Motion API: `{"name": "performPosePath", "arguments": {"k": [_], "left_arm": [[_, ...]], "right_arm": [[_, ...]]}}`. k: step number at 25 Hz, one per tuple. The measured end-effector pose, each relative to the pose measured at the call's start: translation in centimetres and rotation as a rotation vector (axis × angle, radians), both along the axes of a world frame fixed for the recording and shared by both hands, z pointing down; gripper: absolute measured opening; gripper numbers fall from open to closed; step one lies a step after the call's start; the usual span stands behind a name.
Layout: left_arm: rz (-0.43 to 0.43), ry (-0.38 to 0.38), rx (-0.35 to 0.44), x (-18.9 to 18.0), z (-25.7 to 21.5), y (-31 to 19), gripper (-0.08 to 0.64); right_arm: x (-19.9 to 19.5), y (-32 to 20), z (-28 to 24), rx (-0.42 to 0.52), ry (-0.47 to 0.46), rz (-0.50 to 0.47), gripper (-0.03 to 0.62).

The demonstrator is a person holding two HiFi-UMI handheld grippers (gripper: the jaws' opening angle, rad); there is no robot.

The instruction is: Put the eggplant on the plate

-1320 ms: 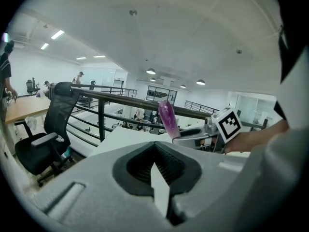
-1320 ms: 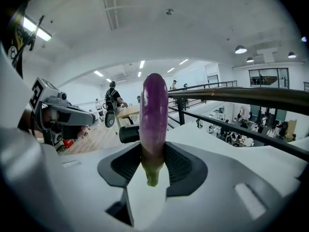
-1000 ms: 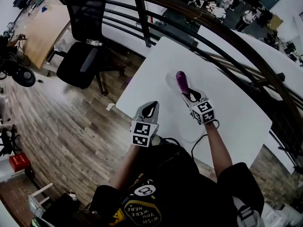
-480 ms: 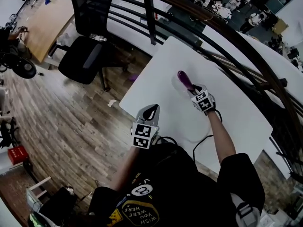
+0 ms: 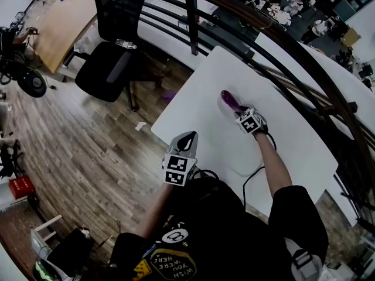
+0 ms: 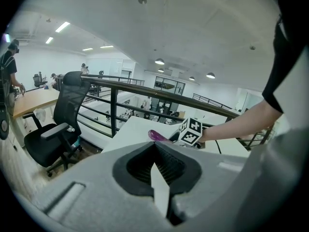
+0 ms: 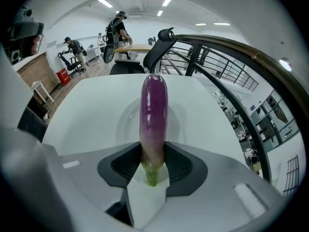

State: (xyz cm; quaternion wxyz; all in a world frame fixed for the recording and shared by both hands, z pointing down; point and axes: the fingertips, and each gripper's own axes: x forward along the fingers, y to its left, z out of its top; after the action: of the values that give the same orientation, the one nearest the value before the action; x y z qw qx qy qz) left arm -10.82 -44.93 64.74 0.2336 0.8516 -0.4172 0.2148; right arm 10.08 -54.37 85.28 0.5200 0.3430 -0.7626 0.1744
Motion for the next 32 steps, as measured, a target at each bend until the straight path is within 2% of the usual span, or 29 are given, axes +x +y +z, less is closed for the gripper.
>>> {"name": "performPosePath", "arguments": {"k": [5,11,18,23,25,28,30,32], "left_arm": [[-0.015,0.003,0.003,-0.5,-0.1,-0.3,0.005],[-0.022,0.013,0.001,-0.6,0.1,-0.3,0.005],[0.002,0.027,-0.004,0.6,0.4,0.4,0.005],[0.037,0.03,0.022,2.5,-0.7,1.4,0.005],[0.042,0.034,0.034,3.3,-1.2,2.0,0.005],[0.029,0.052,0.049,4.4,-1.9,2.8,0.005],[0.03,0.056,0.046,5.3,-1.7,3.6,0.005],[0.048,0.052,0.038,6.6,-1.2,5.2,0.005]], "right_arm": [[-0.2,0.4,1.0,-0.036,0.071,-0.041,0.156],[-0.2,0.5,1.2,-0.022,0.12,-0.065,0.16],[0.7,2.3,-0.9,0.065,0.078,0.0,0.195],[1.2,5.0,-5.5,0.174,-0.061,0.139,0.179],[1.4,6.2,-8.5,0.264,-0.133,0.194,0.147],[0.9,8.0,-14.2,0.434,-0.29,0.284,0.053],[0.8,9.6,-17.5,0.54,-0.379,0.307,0.02],[0.8,12.2,-20.1,0.592,-0.443,0.342,0.005]]}}
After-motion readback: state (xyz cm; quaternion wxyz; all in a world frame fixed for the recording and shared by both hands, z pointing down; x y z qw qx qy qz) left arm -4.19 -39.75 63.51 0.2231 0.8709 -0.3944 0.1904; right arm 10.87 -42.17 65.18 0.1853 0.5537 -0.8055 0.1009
